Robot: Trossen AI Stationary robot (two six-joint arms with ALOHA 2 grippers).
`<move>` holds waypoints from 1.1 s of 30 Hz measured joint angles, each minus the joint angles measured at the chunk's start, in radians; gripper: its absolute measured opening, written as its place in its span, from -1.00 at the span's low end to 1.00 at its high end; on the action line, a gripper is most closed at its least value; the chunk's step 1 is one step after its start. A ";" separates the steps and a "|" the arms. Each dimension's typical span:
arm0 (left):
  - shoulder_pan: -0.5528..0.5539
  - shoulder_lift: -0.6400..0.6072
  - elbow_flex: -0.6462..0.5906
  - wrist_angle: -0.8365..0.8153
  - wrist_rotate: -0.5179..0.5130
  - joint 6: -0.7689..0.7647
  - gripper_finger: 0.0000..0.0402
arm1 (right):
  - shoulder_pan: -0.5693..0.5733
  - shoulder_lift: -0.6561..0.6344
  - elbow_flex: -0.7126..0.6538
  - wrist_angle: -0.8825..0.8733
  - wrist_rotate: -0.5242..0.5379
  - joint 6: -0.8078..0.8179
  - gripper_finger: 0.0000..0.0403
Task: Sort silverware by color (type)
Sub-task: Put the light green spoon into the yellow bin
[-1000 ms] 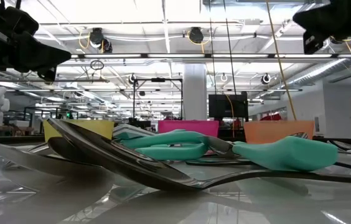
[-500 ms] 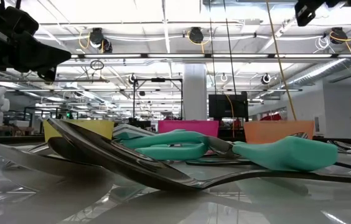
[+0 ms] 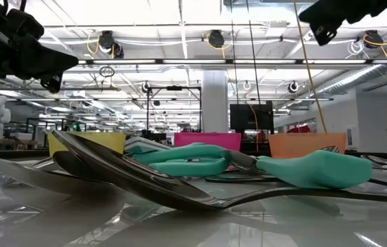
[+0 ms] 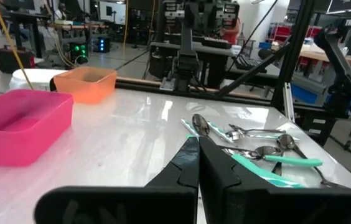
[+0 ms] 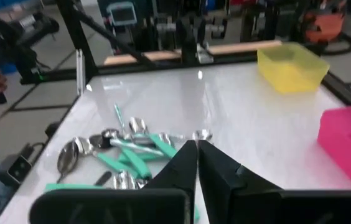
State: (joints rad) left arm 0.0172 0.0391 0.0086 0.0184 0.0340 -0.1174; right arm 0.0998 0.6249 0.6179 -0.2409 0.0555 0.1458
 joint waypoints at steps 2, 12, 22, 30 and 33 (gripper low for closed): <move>0.000 0.000 0.000 0.000 0.000 0.013 -1.00 | 0.000 0.032 -0.009 0.010 -0.002 0.019 -0.93; 0.000 0.000 0.000 0.002 -0.010 0.072 -1.00 | 0.000 0.196 -0.058 0.082 0.002 0.044 -0.93; 0.000 0.000 0.000 0.014 -0.010 0.066 -1.00 | 0.000 0.374 -0.058 0.178 0.004 -0.012 -0.93; 0.000 0.000 0.000 0.016 -0.039 0.032 -1.00 | 0.000 0.510 -0.058 0.238 0.001 -0.028 -0.93; 0.000 0.000 0.000 0.017 -0.083 0.020 -1.00 | 0.000 0.554 -0.058 0.269 0.000 -0.030 -0.93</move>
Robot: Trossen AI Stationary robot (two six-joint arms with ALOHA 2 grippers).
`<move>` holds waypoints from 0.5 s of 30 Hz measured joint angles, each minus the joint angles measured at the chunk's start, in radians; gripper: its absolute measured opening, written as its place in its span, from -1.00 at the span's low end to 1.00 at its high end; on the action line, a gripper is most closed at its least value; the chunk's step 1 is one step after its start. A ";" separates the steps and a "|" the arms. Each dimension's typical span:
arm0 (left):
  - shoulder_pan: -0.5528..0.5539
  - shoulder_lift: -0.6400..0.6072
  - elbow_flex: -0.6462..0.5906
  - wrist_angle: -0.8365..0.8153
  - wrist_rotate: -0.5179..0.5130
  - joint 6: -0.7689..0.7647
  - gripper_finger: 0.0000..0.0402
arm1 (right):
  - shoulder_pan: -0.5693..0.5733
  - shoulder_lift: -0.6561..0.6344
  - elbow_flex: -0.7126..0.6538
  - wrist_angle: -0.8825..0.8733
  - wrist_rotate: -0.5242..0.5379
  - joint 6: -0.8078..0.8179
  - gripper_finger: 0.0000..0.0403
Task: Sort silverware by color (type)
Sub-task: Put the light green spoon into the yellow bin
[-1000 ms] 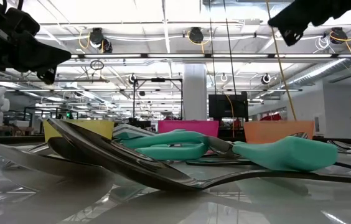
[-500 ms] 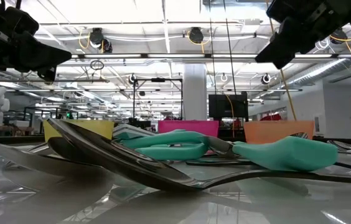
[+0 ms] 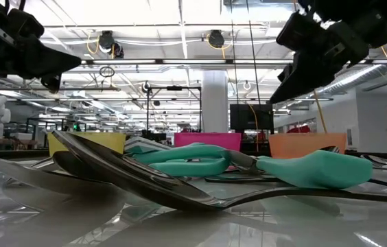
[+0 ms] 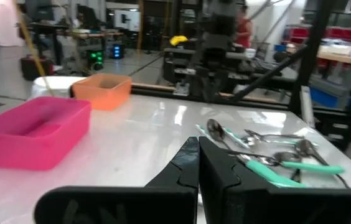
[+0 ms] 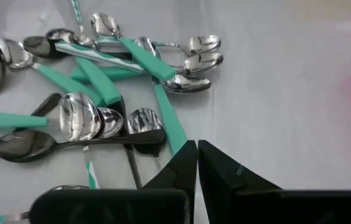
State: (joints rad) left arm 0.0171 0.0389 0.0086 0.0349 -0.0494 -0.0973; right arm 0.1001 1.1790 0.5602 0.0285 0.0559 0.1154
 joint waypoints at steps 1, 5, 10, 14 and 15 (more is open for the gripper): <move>0.000 0.000 0.000 0.001 -0.014 -0.013 -1.00 | 0.000 0.014 0.000 0.010 -0.001 0.000 -0.93; 0.000 0.000 0.000 0.003 -0.047 -0.081 -1.00 | 0.000 0.058 0.000 0.027 -0.004 -0.003 -0.93; 0.000 0.000 0.000 0.000 -0.047 -0.149 -1.00 | 0.000 0.091 0.000 0.065 -0.004 -0.032 -0.93; 0.000 0.000 0.000 0.003 -0.047 -0.165 -1.00 | 0.000 0.115 0.000 0.130 -0.005 -0.049 -0.93; 0.000 0.000 0.000 0.007 -0.047 -0.186 -1.00 | 0.000 0.120 0.000 0.137 -0.005 -0.051 -0.93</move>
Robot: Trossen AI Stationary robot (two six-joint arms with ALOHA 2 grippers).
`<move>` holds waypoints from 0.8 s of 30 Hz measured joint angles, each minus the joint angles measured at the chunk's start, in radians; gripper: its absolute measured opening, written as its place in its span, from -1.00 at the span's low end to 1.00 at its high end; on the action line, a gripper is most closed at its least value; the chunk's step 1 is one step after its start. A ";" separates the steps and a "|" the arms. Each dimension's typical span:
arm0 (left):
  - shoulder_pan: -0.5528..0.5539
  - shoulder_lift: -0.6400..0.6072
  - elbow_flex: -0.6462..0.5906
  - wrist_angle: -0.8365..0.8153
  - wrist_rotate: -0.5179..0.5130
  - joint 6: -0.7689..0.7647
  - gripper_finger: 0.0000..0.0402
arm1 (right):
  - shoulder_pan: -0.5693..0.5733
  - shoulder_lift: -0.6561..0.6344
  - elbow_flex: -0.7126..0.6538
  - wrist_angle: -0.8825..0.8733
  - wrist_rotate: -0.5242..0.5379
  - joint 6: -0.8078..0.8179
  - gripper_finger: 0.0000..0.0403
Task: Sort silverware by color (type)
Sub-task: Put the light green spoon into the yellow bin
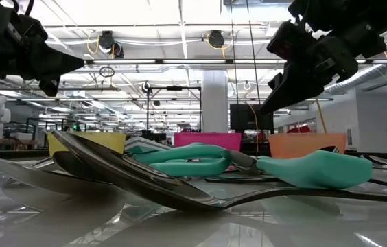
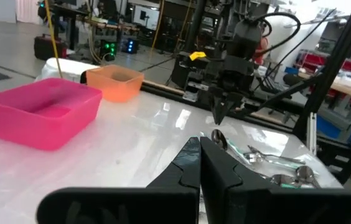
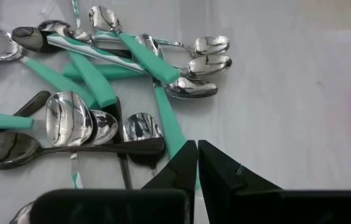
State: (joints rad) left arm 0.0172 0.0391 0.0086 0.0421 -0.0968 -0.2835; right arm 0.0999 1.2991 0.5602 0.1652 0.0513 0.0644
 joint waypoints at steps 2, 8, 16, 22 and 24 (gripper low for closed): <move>0.000 0.000 0.000 0.027 -0.001 -0.055 -1.00 | 0.000 0.010 0.000 0.011 0.000 -0.001 -0.93; 0.000 0.027 0.133 -0.021 0.053 -0.003 -1.00 | -0.001 0.013 0.000 0.011 0.000 -0.001 -0.93; 0.000 0.305 0.529 -0.280 0.040 0.019 -1.00 | -0.001 0.013 0.027 0.010 0.000 0.000 -0.92; -0.016 0.632 0.806 -0.406 0.037 0.083 -1.00 | -0.001 0.012 0.056 -0.040 0.000 -0.001 -0.82; -0.042 0.735 0.880 -0.437 0.036 0.111 -1.00 | -0.001 0.012 0.056 -0.047 0.000 -0.001 -0.79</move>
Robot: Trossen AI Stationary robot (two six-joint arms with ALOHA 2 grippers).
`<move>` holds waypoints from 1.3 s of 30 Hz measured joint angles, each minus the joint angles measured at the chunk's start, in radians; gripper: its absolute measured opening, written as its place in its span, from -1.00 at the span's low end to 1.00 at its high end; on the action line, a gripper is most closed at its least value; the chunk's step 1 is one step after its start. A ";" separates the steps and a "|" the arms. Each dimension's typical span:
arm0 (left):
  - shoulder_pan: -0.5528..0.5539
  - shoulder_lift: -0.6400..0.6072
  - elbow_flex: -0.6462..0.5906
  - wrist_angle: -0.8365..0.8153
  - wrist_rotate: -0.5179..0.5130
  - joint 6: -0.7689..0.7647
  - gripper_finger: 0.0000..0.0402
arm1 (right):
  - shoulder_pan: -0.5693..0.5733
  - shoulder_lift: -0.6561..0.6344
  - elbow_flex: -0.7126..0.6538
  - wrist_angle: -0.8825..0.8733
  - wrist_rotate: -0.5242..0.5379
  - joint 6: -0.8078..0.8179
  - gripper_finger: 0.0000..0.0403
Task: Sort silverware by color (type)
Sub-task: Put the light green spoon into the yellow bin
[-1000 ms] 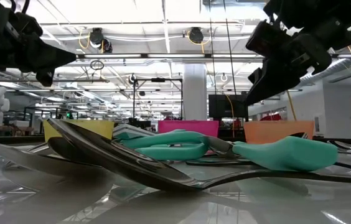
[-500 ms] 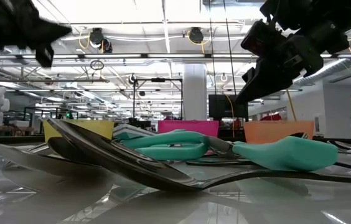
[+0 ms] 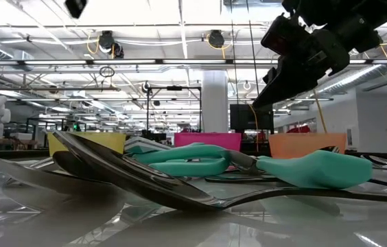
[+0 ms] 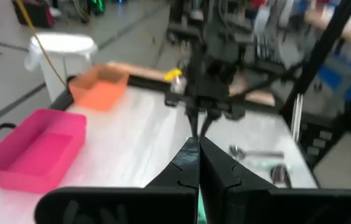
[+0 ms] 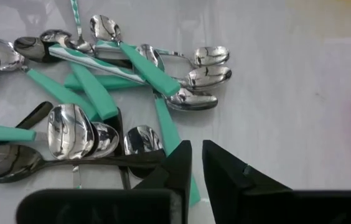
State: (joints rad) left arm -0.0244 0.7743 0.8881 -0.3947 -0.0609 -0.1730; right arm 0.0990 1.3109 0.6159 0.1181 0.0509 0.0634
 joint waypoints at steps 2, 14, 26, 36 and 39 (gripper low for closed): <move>-0.035 0.094 0.060 -0.030 -0.001 0.034 -1.00 | 0.000 0.000 0.000 -0.002 0.000 0.000 -0.77; -0.241 0.452 0.137 -0.042 -0.229 0.106 -1.00 | 0.000 0.000 0.000 -0.048 0.000 0.043 -0.73; -0.309 0.686 0.134 0.162 -0.348 0.114 -1.00 | 0.025 0.000 0.000 -0.048 0.000 0.031 -0.73; -0.273 0.817 0.134 0.230 -0.352 0.112 -1.00 | 0.027 0.000 0.000 -0.040 0.000 0.006 -0.73; -0.264 0.811 0.081 0.246 -0.361 0.117 -1.00 | 0.027 0.000 0.000 -0.047 0.000 0.002 -0.73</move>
State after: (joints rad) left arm -0.2888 1.5858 0.9695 -0.1487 -0.4221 -0.0556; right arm 0.1265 1.3109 0.6159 0.0711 0.0509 0.0657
